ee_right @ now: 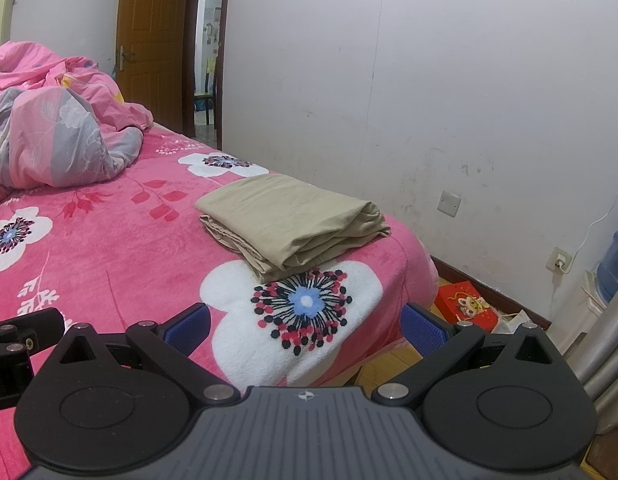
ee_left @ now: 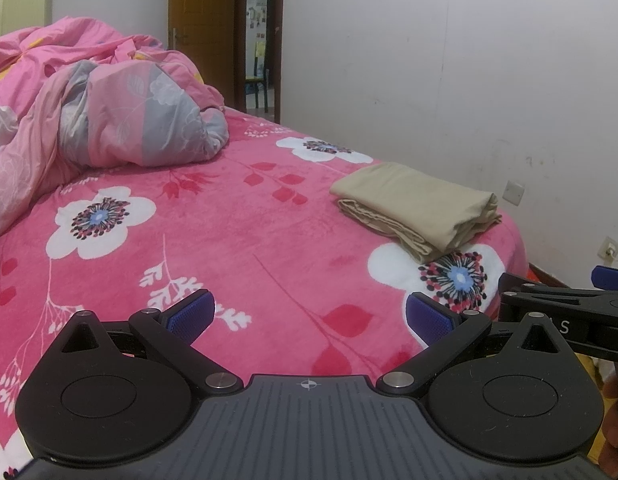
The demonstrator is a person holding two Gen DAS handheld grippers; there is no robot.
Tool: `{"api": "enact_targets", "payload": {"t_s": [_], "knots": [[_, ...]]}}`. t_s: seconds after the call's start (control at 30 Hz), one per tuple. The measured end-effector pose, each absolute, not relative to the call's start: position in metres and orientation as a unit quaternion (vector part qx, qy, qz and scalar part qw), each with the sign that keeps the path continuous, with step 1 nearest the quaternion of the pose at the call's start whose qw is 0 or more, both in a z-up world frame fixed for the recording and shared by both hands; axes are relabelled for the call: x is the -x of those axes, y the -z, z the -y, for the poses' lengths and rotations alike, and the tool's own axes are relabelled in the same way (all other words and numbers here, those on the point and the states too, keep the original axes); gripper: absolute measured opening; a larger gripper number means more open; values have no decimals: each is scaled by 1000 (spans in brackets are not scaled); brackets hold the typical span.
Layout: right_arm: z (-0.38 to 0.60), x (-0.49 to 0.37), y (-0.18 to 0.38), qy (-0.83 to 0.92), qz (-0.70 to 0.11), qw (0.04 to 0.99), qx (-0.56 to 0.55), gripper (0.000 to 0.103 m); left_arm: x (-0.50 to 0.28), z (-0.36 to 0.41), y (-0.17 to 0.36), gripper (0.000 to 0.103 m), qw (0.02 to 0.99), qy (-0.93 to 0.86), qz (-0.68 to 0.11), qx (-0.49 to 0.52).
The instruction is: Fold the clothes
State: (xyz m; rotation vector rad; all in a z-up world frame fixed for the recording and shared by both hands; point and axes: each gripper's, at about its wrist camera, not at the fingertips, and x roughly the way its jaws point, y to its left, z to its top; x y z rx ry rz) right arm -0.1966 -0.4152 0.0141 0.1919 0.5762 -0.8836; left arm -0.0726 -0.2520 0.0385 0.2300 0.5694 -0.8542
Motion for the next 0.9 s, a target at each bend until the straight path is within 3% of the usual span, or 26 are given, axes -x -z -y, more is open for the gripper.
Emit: {"api": "enact_targets", "payload": {"t_s": [0.9], "knots": [[414,197,-13,421,-275,860,-91,103,72,251,-38,103,864,408,-273,-111]]}}
